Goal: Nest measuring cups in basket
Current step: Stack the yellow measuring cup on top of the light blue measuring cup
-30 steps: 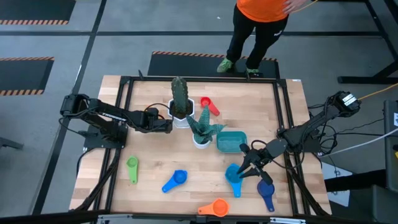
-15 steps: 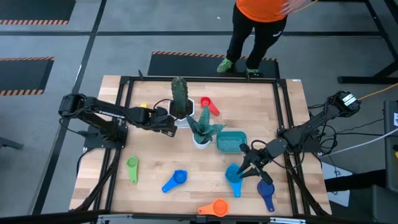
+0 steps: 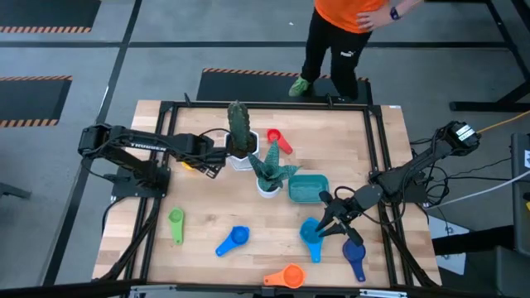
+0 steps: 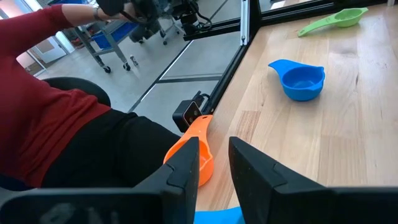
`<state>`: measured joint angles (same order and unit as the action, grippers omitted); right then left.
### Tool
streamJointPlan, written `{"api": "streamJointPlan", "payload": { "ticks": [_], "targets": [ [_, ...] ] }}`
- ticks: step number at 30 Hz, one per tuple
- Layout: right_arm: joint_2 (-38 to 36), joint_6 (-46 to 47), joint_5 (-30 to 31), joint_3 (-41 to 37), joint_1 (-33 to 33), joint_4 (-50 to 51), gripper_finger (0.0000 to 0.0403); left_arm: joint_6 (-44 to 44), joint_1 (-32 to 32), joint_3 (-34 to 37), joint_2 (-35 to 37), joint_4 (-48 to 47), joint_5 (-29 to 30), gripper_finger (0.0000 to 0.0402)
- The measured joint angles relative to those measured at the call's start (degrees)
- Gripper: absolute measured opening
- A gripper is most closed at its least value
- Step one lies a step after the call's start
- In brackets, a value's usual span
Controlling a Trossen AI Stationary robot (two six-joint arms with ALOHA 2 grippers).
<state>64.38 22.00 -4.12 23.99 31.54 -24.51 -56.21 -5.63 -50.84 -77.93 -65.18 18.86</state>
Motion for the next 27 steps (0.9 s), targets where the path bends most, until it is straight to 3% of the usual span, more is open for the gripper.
{"api": "streamJointPlan", "payload": {
  "ticks": [27],
  "targets": [
    [0.0, 0.0, 0.0, 0.0, 0.0, 0.0, 0.0092, 1.4, 0.0, 14.3, 0.0, 12.5, -0.2, 0.0127]
  ]
}}
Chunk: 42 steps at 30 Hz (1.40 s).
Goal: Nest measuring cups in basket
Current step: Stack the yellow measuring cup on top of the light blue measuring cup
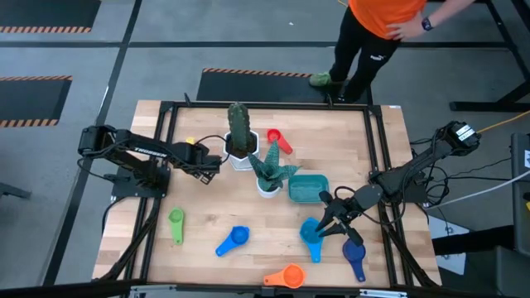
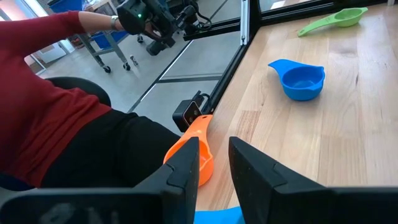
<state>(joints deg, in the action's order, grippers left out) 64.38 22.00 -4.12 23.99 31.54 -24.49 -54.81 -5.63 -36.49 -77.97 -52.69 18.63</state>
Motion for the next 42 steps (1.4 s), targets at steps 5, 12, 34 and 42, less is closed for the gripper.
{"api": "streamJointPlan", "payload": {
  "ticks": [5, 12, 34, 42],
  "targets": [
    [0.0, 0.0, 0.0, 0.0, 0.0, 0.0, 0.0092, 1.5, 0.0, 0.0, 0.0, -0.1, 0.0, 0.0094],
    [0.0, 0.0, 0.0, 0.0, 0.0, 0.0, 0.0092, 4.4, 0.0, 0.0, 0.0, -0.2, -0.1, 0.0021],
    [0.0, 0.0, 0.0, 0.0, 0.0, 0.1, 0.0092, 3.9, 14.2, -9.7, 0.0, -2.4, -3.3, 0.0024],
    [0.0, 0.9, 0.0, 0.0, 0.0, 0.2, 0.0092, 2.7, 24.4, -18.2, 0.0, -2.7, -3.1, 0.0023]
  ]
}}
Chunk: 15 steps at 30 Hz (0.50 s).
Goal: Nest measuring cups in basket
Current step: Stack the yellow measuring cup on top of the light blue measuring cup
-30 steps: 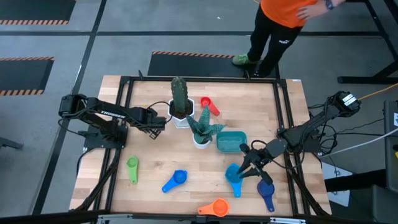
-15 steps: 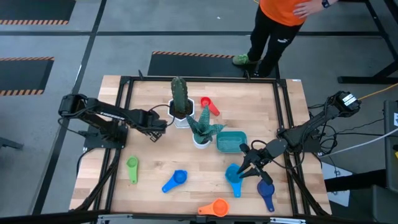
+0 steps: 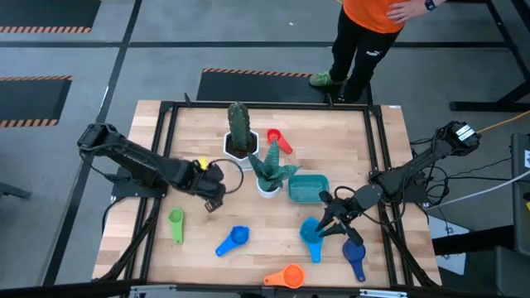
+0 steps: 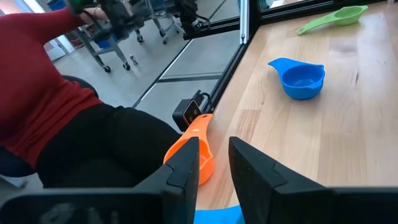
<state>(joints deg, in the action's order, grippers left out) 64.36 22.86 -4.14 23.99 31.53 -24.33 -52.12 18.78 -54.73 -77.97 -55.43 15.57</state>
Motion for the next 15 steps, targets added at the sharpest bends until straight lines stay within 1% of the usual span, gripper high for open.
{"api": "streamJointPlan", "payload": {
  "ticks": [6, 9, 11, 15],
  "targets": [
    [0.0, 4.6, 0.0, 0.0, 0.0, -0.3, 0.0092, 0.2, 7.4, -4.1, 0.0, 0.2, 2.8, 0.0027],
    [0.0, 6.5, 0.2, 0.0, 0.0, -0.9, 0.0092, 0.7, 11.2, -4.9, 0.0, 3.2, 4.9, 0.0023],
    [0.0, 6.7, 2.7, 0.0, 0.0, -2.9, 0.0092, 2.5, 13.6, -4.9, 0.0, 6.8, 6.6, 0.0023],
    [0.0, 6.7, 12.8, 0.0, 0.0, -7.8, 0.0092, 8.9, 16.6, -4.9, 0.0, 16.0, 8.1, 0.0031]
  ]
}}
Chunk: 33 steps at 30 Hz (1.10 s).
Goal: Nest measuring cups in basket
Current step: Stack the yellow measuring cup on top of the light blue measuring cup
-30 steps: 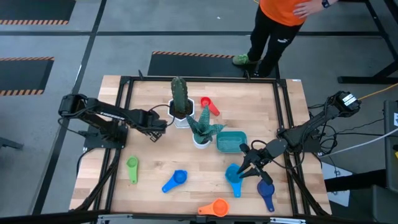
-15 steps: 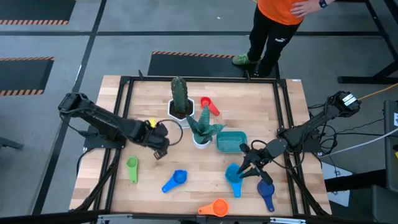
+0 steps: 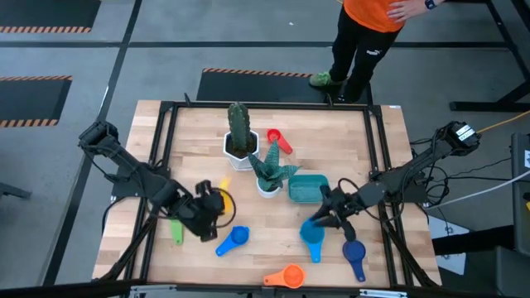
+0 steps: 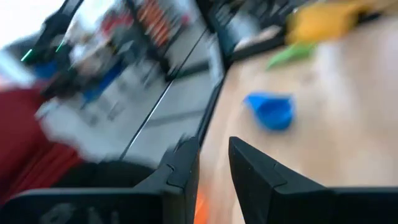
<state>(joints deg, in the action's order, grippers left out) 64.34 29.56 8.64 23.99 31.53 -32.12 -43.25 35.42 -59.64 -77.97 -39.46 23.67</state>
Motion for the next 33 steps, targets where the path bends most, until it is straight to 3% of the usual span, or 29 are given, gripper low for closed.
{"api": "streamJointPlan", "payload": {
  "ticks": [3, 10, 17, 23, 27, 33],
  "targets": [
    [0.0, -0.1, 4.6, 0.0, 0.0, -2.7, 0.0092, 6.6, 1.1, 0.0, 0.0, 7.8, 0.5, 0.0032],
    [0.0, -1.9, 4.9, 1.0, 0.0, -5.1, 0.0092, 23.3, 1.5, 0.0, 0.0, 24.6, -1.6, 0.0024],
    [1.3, -19.7, 8.3, 9.2, 0.0, -4.2, 0.0092, 32.5, 0.1, 0.0, 0.0, 32.8, -7.9, 0.0031],
    [7.0, -35.5, 8.4, 20.9, 0.0, 9.8, 0.0092, 39.9, -1.6, 0.0, 0.0, 38.3, -12.6, 0.0024],
    [10.7, -42.5, 8.5, 27.3, 0.0, 16.5, 0.0092, 44.2, -1.9, 0.0, 0.0, 41.6, -16.1, 0.0032],
    [12.6, -48.6, 13.4, 31.3, 0.0, 17.4, 0.0092, 48.8, -1.9, 0.0, 0.0, 44.1, -19.9, 0.0025]
  ]
}}
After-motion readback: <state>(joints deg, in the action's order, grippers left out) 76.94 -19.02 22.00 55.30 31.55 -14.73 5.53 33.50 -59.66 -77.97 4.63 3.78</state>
